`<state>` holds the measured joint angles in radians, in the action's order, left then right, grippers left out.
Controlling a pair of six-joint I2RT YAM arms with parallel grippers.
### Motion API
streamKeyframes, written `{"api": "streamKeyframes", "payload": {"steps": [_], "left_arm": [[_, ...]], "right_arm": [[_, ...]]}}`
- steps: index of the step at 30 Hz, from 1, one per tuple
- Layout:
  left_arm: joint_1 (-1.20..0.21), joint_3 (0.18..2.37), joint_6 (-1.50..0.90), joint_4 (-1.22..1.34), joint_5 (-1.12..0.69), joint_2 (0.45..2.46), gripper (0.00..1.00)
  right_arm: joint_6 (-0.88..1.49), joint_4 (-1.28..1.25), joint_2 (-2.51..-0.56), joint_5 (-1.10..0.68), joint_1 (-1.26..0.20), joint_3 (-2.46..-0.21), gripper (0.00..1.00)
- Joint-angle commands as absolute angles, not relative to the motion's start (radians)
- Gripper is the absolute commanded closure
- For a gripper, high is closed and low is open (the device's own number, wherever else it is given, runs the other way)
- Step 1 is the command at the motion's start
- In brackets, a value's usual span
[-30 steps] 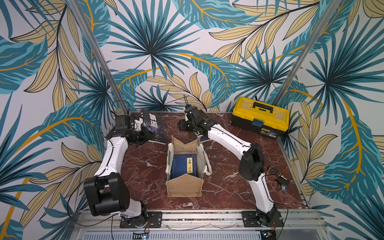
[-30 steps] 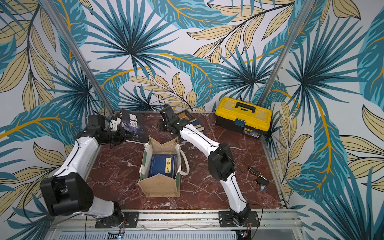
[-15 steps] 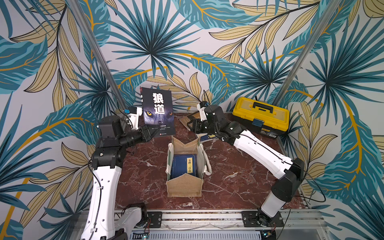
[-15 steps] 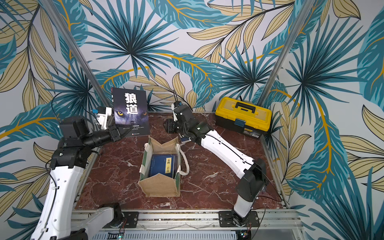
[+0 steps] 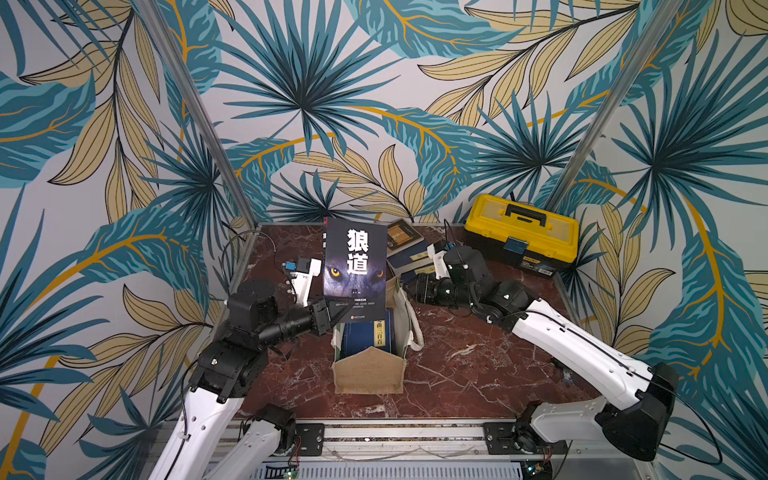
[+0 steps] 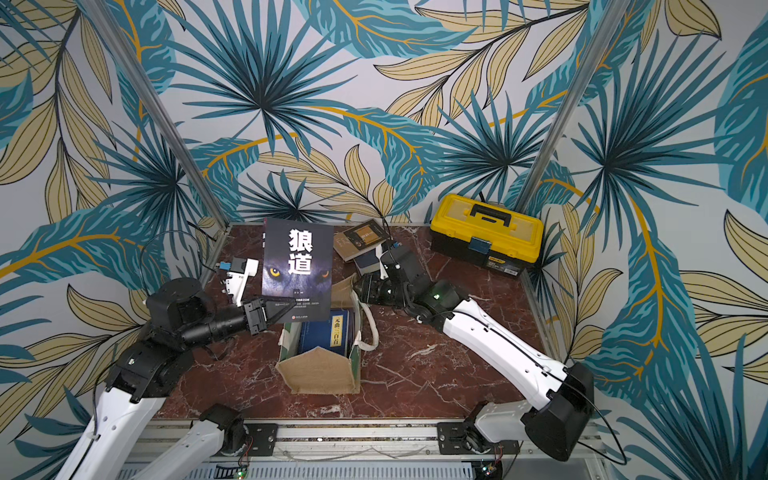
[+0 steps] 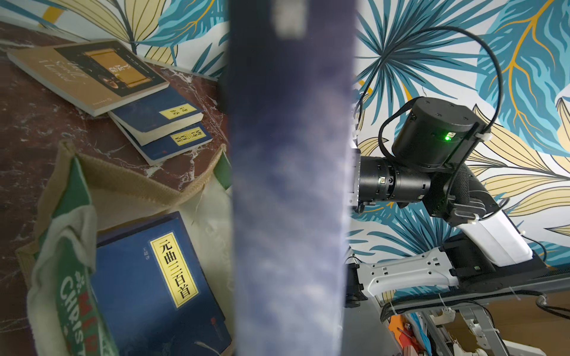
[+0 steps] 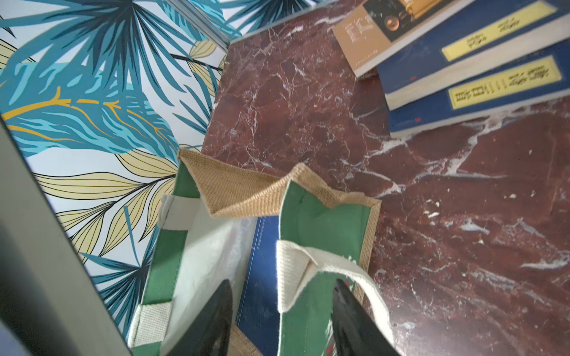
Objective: Put the books into the canvas bag
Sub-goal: Place the book in the canvas bag.
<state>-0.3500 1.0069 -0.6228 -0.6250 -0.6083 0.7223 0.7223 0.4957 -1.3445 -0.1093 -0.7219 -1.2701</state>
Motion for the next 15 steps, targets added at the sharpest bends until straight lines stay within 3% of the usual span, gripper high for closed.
{"api": "streamKeyframes", "payload": {"steps": [1,7,15], "left_arm": [[-0.418,0.982,-0.639,-0.595,-0.492,0.707,1.0],[-0.578,0.999,-0.608,-0.725,-0.31,0.714,1.0],[-0.648,1.024,-0.582,-0.853,-0.214,0.762,1.0]], "right_arm": [[0.778,0.496,-1.377,-0.188,-0.731,-1.243,0.48],[0.765,0.532,-1.392,-0.197,-0.742,-1.238,0.49],[0.728,0.585,-1.399,-0.204,-0.746,-1.25,0.64]]}}
